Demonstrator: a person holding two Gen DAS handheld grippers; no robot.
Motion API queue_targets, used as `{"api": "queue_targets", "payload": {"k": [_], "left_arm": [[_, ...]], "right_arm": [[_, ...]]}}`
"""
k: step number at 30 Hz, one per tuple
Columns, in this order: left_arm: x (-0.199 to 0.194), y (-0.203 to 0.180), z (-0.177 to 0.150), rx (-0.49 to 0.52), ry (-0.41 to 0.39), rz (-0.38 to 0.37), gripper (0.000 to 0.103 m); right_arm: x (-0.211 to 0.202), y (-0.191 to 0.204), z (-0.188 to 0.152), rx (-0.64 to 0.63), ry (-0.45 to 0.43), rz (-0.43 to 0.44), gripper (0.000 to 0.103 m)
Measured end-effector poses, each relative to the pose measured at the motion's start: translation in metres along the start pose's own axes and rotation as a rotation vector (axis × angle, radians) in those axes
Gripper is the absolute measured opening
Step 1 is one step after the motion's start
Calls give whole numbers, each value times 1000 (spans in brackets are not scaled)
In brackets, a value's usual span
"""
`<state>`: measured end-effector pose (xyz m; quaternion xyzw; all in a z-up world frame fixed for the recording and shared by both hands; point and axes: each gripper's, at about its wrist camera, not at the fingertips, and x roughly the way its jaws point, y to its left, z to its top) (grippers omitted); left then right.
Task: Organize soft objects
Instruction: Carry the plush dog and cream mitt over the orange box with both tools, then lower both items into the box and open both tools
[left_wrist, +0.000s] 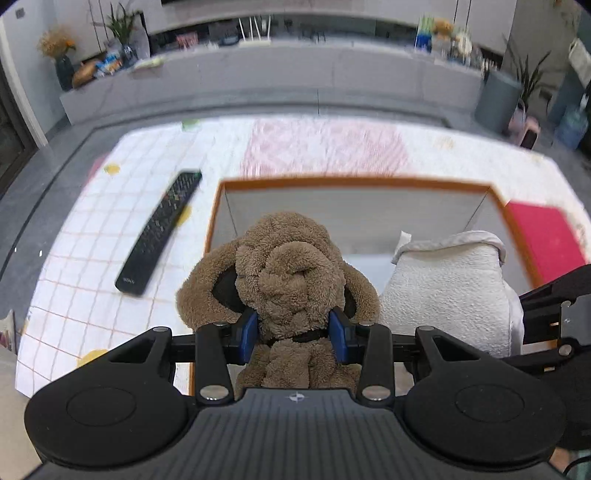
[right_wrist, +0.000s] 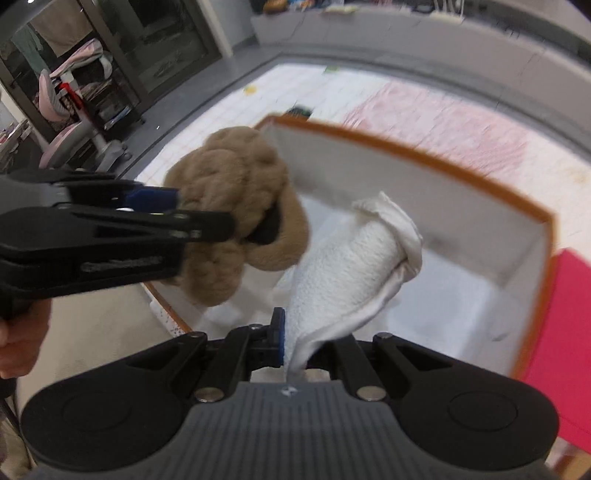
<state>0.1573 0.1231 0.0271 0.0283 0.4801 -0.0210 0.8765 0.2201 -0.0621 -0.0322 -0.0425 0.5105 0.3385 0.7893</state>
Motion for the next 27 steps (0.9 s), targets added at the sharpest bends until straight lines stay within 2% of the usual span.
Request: {"api": "queue_targets", "payload": {"k": [4,9,12,13,17,19,21,27], "left_arm": [[18,-3,-6,28,50,18,46],[33,-5,-12,63,97,47,46],[42,-6,-11,77,127,78,47],[43,-8,-12,77,134,87,47],[42,-11,-12,85,131,94,54],[41,-9,-11,82,131,97,59],[38,-7,-11,80,121,105,69],[27,0,-7,63,90,83,69]], "right_arm": [[32,3,-4,-6,59,13,2],[63,2,2,-10,111,-11,4],[71,5,3,-25,130,-49,13],[72,7,4,-36,135,-65,19],[80,10,8,-58,143,-122,26],[81,12,9,-67,147,-154,34],[80,15,9,-80,148,-189,41],[73,18,11,-85,155,-242,50]]}}
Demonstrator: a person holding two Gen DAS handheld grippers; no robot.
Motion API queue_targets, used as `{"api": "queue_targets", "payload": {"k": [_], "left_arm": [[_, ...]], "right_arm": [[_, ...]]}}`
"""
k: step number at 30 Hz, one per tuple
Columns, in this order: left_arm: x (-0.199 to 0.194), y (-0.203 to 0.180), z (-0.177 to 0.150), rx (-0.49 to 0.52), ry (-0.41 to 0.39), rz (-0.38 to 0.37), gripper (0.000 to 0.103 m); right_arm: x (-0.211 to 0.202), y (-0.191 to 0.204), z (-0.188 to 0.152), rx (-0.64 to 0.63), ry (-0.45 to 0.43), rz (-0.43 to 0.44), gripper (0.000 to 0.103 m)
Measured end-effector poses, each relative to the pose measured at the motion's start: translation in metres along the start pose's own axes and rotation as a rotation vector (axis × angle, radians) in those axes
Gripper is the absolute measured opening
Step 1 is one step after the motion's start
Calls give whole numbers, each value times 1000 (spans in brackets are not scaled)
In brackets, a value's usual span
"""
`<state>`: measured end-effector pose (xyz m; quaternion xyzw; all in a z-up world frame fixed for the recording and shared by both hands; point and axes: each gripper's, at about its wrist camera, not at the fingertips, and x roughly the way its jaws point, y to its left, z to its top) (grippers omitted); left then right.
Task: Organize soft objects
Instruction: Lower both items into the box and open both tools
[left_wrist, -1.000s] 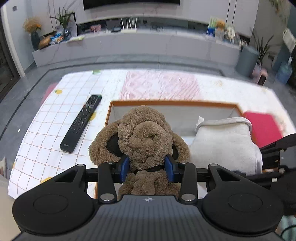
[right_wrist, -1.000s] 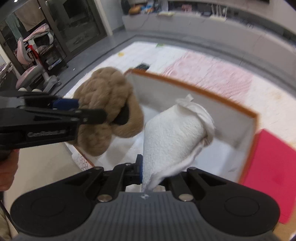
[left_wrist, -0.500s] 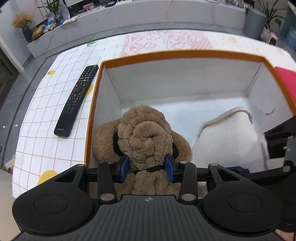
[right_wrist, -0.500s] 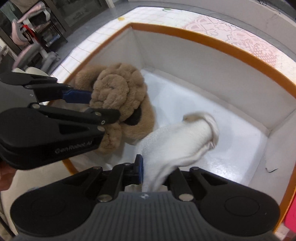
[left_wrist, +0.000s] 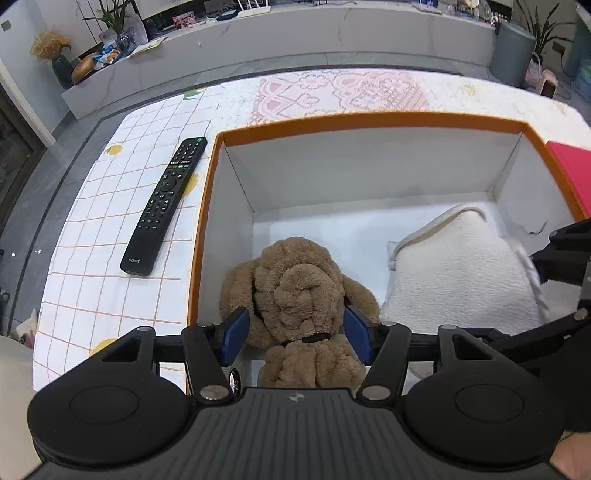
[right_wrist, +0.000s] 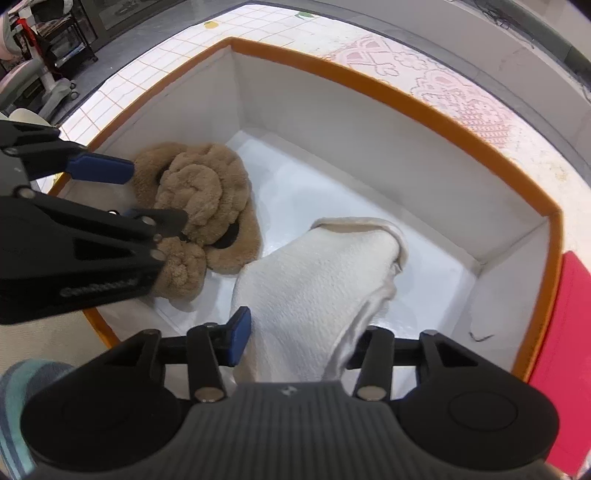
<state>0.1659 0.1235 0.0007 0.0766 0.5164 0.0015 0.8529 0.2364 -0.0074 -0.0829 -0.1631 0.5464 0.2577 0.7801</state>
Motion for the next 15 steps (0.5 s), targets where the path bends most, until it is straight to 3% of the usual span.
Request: {"api": "queue_targets", "payload": {"k": [5,15], "left_arm": [[-15,-2,-3,3,-31,-4,69],[-47,-13,-10,20,-67,-9,69]], "right_arm": [[-22,0,-8,-16,-15,-62,61],[-65,-3,-26,-30,-70,-95,62]]}}
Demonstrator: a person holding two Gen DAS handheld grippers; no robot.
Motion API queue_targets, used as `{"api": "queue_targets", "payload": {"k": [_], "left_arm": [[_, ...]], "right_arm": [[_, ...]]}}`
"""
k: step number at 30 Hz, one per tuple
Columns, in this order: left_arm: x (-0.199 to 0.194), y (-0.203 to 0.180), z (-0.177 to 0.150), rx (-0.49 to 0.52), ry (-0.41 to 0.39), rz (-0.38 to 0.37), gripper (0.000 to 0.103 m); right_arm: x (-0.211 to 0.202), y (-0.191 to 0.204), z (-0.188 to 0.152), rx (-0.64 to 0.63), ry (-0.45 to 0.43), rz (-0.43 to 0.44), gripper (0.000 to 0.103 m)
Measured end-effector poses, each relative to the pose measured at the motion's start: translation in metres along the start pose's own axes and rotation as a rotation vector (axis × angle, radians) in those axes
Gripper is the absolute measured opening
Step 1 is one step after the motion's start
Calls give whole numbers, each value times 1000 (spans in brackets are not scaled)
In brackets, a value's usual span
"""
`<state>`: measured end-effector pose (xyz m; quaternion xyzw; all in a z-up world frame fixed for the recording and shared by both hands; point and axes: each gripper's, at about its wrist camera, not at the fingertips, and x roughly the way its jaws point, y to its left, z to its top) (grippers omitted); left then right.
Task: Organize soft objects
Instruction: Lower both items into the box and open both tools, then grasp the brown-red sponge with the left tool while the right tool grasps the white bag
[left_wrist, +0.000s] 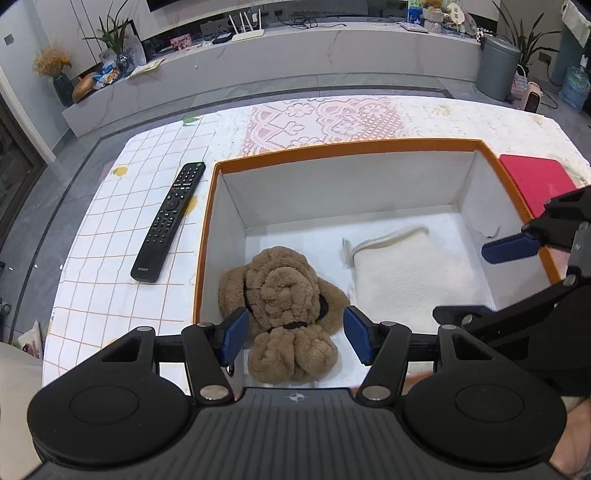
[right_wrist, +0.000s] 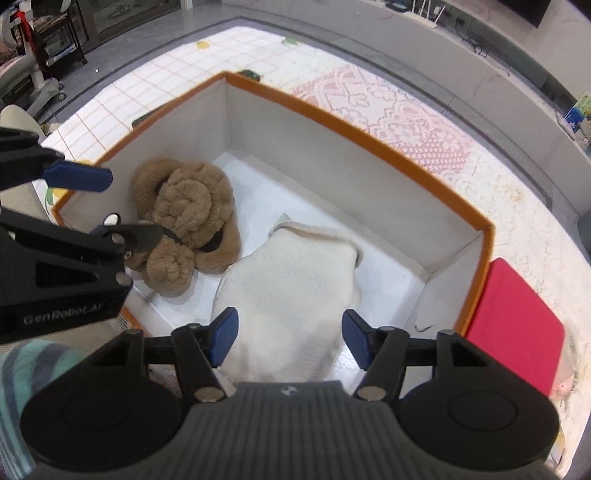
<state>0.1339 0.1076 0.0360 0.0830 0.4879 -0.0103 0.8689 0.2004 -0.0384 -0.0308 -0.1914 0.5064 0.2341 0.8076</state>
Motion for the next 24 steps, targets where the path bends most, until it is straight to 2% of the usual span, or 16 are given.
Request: {"api": "queue_targets", "payload": {"k": [5,11,18,24], "left_arm": [[-18,-8,-5,6,-31,-8,69],[-48,-28,-11,13,-80,-69,69],[-77,-78,-13,69,-145,-186,69],[-77,-140,-9,131,-144,-292,69]], "right_arm": [[-26,-2,-10,6,-46,-3,61],[-61,-18,-40,40,-99,29,59],[-101,-65,-105,124,-160,56,57],[-116,-128,-170,239,-142,-16,56]]}}
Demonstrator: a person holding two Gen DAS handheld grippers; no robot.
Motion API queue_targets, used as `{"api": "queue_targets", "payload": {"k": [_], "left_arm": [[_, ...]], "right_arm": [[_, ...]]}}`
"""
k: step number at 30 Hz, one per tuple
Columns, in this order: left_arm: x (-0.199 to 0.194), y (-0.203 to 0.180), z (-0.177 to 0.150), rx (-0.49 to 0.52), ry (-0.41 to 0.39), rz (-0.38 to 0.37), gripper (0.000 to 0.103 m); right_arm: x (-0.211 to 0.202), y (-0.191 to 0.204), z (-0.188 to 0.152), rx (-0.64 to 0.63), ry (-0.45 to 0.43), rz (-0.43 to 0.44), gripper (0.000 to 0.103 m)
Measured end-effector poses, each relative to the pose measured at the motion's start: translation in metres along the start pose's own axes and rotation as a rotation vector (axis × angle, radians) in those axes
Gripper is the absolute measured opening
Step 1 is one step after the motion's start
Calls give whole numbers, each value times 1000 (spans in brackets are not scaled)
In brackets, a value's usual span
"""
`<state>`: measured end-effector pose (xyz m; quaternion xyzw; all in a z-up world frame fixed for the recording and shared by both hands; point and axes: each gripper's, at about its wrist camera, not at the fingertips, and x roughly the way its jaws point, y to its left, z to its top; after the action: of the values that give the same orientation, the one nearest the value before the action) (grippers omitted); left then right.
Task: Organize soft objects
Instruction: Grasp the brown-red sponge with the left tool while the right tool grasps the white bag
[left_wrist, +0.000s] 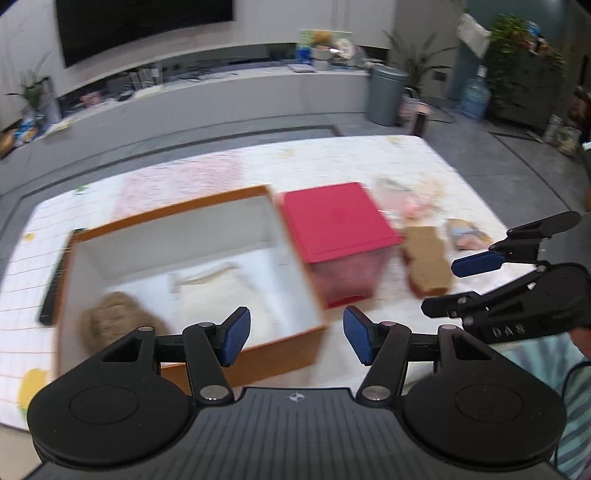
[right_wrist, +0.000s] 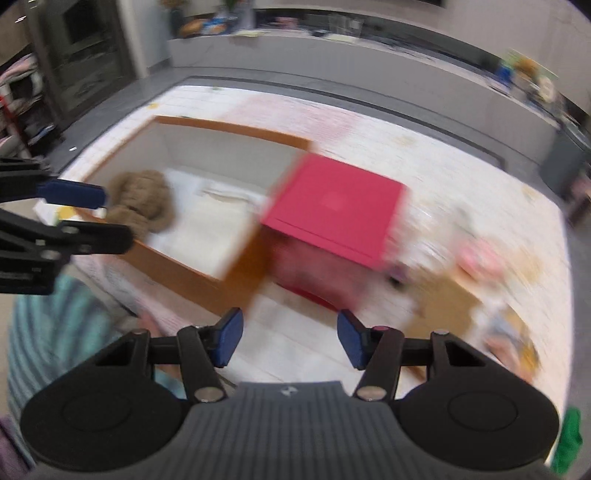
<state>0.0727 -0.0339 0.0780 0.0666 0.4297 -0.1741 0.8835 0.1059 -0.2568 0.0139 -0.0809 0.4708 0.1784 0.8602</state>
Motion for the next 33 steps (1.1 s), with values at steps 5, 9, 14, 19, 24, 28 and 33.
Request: {"api": "queue_targets", "payload": {"k": [5,9,14,19,24,28,33], "left_arm": [[31,-43,7,13,38,-83,67],[60,-75,14,33,69,-142,67],[96,-111,17,52,109,-189,68],[135,-134,22,65,150,-183,80],[167,-142,32,44,190,-171,88],[189,-146,39,9,221,-163,88],[211,-147,43,-34,252,-123,88]], "right_arm": [[2,-58,-29,101,69,-59,56],[8,-93,-46,150,110,-99,56],[19,-132,-62,194,154,-141,56],[37,-164,-74,225,207,-170,63],[58,-186,-82,260,260,-172,77],[74,-192,-78,242,298,-177,82],[92,-192,-70,218,332,-166,83]]}}
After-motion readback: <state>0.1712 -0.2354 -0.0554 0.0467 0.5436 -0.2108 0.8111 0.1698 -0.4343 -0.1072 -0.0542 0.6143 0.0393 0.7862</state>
